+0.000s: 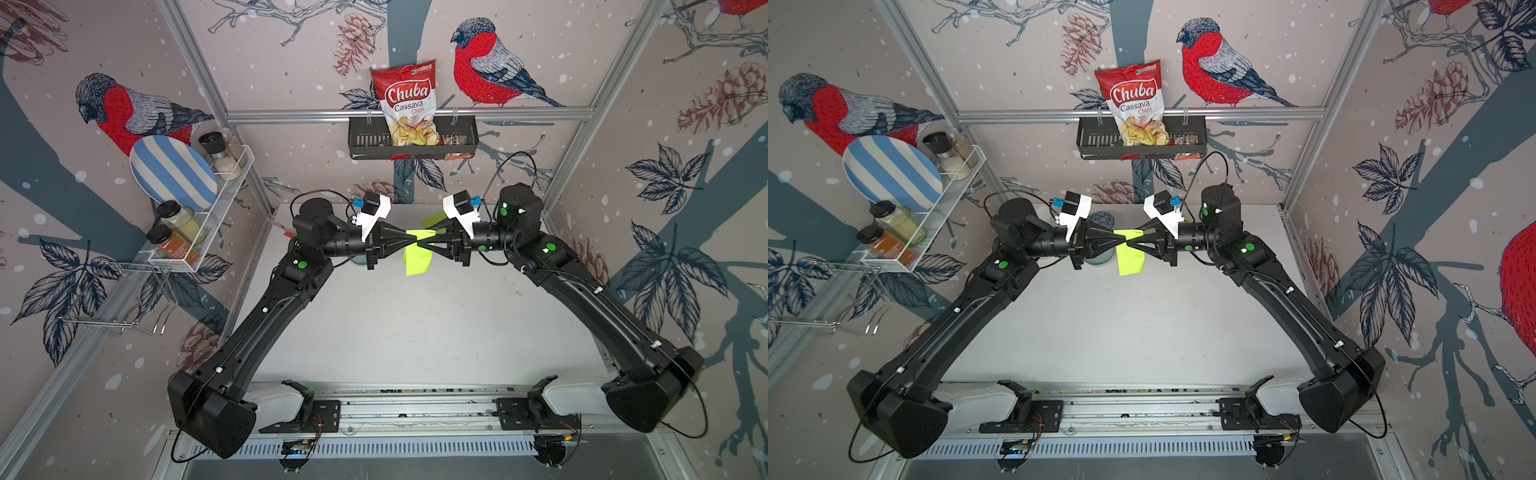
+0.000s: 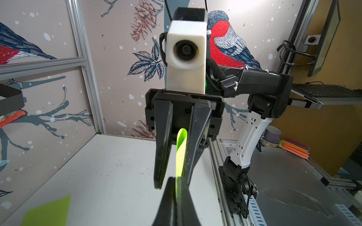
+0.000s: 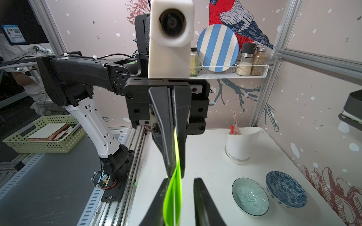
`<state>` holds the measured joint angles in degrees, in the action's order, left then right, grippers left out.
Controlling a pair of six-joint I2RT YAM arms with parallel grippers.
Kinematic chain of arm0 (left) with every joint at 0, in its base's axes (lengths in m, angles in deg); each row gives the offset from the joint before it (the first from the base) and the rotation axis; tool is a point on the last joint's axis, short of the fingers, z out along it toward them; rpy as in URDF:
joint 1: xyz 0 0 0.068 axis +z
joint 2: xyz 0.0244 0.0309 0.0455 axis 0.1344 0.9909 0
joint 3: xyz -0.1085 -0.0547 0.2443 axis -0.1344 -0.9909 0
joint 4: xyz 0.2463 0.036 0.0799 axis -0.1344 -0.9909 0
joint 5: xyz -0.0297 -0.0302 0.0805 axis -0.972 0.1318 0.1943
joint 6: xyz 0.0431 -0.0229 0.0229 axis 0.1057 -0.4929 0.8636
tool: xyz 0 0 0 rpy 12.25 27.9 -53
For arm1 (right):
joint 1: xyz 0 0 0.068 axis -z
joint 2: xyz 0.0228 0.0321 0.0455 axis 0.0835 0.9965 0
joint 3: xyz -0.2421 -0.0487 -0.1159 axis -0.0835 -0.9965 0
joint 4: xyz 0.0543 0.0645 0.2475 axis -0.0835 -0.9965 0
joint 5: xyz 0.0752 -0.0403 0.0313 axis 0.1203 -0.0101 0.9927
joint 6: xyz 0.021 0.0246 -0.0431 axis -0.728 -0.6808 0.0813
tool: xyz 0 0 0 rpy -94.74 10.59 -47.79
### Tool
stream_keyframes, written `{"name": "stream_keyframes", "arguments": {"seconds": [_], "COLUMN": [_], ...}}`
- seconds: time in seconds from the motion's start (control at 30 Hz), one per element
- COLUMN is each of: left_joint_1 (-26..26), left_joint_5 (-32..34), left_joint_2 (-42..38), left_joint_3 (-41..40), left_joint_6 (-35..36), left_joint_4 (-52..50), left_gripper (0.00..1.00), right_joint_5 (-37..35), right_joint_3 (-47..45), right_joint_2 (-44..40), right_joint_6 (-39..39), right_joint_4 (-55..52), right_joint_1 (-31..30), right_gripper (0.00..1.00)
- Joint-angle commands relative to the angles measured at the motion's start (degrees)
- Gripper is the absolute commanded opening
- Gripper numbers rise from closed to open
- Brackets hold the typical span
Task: Fold the square paper along the opposite sides
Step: Smooth out the paper.
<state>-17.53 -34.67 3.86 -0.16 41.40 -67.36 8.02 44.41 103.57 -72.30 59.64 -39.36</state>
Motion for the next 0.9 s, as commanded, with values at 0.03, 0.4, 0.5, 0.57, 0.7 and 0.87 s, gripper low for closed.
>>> {"name": "stream_keyframes", "arguments": {"seconds": [0.03,0.4,0.5,0.57,0.7,0.87], "left_joint_1": [0.1,0.12,0.12,0.12,0.11,0.11], "left_joint_5": [-1.1,1.01,1.11,1.0,0.85,0.58], "left_joint_2": [-0.31,-0.26,-0.45,-0.42,-0.24,-0.29], "left_joint_3": [-0.21,0.53,0.52,0.52,0.48,0.44], "left_joint_6": [0.74,2.55,2.72,2.76,2.66,2.63], "left_joint_4": [1.03,-1.52,-1.66,-1.73,-1.72,-1.62], "left_gripper": [0.0,0.0,0.0,0.0,0.0,0.0], "right_joint_5": [0.32,0.06,-0.13,-0.13,-0.11,-0.04], "right_joint_3": [0.72,-0.4,-0.6,-0.43,0.01,0.62], "right_joint_2": [0.05,-1.01,-1.33,-1.49,-1.35,-0.65], "right_joint_6": [0.48,1.16,1.3,1.4,1.39,1.37], "right_joint_4": [0.71,0.53,0.8,0.8,0.84,0.56], "right_joint_1": [-0.05,-0.06,0.03,0.1,0.11,0.2], "right_gripper": [0.21,0.0,0.17,0.24,0.25,0.19]}}
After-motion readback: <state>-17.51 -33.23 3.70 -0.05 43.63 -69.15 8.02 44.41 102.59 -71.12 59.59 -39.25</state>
